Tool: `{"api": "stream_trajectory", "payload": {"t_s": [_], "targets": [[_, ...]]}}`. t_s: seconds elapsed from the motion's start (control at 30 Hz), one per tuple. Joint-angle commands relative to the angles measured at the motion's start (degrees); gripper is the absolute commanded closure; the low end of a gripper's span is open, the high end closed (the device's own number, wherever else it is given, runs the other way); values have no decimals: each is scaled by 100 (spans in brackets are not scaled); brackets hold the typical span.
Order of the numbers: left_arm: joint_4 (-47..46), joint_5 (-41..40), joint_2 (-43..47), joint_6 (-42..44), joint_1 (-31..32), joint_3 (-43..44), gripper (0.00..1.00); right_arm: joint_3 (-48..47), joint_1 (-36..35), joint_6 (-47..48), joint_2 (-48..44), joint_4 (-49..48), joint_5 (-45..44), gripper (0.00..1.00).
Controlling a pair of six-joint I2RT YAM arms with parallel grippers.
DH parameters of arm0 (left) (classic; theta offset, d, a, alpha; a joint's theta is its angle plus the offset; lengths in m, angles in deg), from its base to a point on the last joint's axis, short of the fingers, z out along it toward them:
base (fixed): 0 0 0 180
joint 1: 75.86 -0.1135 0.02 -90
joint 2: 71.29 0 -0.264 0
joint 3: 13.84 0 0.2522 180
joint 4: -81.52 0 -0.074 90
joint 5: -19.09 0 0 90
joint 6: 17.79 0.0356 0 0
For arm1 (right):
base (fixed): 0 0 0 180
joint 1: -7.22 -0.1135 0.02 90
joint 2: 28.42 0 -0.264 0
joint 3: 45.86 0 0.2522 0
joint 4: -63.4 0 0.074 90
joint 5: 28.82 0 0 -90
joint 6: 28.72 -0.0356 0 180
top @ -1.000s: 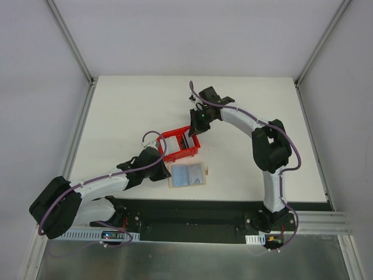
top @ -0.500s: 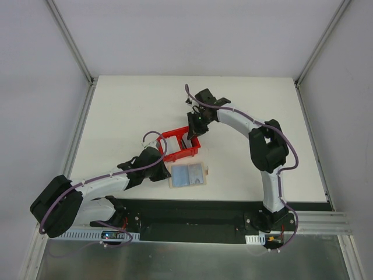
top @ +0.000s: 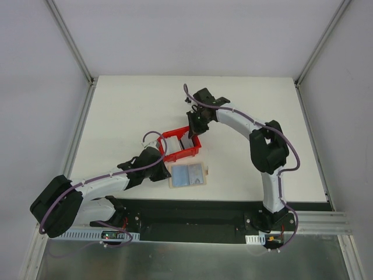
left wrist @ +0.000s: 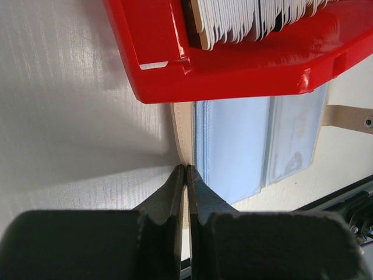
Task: Put the credit cards into the card holder
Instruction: Pick up the credit card from the storage box, then insert the credit card into the card holder.
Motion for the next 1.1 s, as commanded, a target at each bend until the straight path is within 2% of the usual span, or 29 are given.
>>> {"api": "stream_trajectory", "payload": {"t_s": [0.0, 0.4, 0.5, 0.57, 0.73, 0.87, 1.07], "targets": [[-93, 90, 104, 122, -65, 127, 100, -64, 9, 120, -833, 96, -431, 100], [-84, 178, 280, 78, -65, -48, 100, 691, 53, 14, -2222, -185, -512, 100], [-84, 213, 394, 52, -65, -154, 100, 1410, 61, -398, -2766, -571, -239, 100], [-84, 204, 491, 34, -65, -242, 100, 2235, 61, -818, -3188, -992, 76, 100], [-93, 309, 614, 8, -65, -426, 100, 4046, 18, -2014, -4032, -2503, 929, 100], [-84, 406, 614, 60, -65, -488, 100, 4892, -149, -2516, -4122, -3373, 1185, 100], [-75, 468, 570, 227, -65, -453, 100, 5263, -229, -2710, -3656, -3990, 1413, 100]]}}
